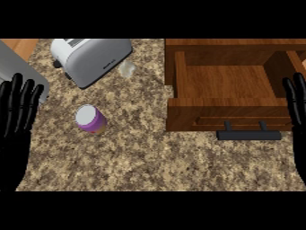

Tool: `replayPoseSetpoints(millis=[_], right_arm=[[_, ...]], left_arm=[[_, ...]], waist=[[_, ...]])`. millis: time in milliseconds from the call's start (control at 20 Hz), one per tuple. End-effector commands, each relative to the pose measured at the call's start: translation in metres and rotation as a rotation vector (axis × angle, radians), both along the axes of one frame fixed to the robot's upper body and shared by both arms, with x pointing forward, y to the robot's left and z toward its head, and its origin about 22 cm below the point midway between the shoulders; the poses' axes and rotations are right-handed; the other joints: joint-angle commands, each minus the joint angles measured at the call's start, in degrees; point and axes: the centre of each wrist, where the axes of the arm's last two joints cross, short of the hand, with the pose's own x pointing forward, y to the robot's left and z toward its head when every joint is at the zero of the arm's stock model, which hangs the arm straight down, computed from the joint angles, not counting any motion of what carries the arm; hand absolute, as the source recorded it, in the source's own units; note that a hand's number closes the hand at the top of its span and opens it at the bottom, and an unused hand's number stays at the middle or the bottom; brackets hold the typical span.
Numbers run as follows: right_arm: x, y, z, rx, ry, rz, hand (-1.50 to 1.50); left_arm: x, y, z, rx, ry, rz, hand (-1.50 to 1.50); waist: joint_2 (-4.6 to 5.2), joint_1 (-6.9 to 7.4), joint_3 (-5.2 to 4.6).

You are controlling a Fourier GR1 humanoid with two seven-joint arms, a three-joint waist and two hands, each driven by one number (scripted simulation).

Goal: Pick up the can, place it into the drawer and close the drawer

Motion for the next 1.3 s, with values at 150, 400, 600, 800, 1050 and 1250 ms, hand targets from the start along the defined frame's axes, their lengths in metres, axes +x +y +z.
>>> replayPoseSetpoints(millis=[150, 400, 600, 800, 1050, 1250], right_arm=[[0.012, -0.011, -0.005, -0.003, 0.046, 0.018, -1.50], [-0.008, -0.030, -0.039, 0.050, 0.344, -0.221, -1.50], [-0.032, -0.037, -0.022, 0.045, 0.352, -0.253, -1.50], [-0.058, -0.052, -0.052, 0.037, 0.348, -0.242, -1.50], [-0.054, -0.076, -0.037, 0.051, 0.366, -0.250, -1.50], [-0.071, -0.083, -0.044, 0.050, 0.362, -0.246, -1.50]], left_arm=[[0.019, 0.033, 0.000, -0.025, 0.000, -0.245, -1.50], [0.024, 0.060, -0.026, 0.070, 0.358, -0.175, -1.50], [0.023, 0.073, 0.008, 0.091, 0.385, -0.212, -1.50], [0.026, 0.083, 0.021, 0.076, 0.381, -0.207, -1.50], [0.004, 0.116, 0.016, 0.065, 0.383, -0.209, -1.50], [0.010, 0.108, 0.027, 0.047, 0.399, -0.190, -1.50]], waist=[[-0.33, -0.08, -0.81], [-0.23, -1.01, -0.76], [-0.65, -0.43, -0.76], [-0.57, -0.43, -0.75], [-0.56, -0.11, -0.77], [-0.55, -0.37, -0.76]])
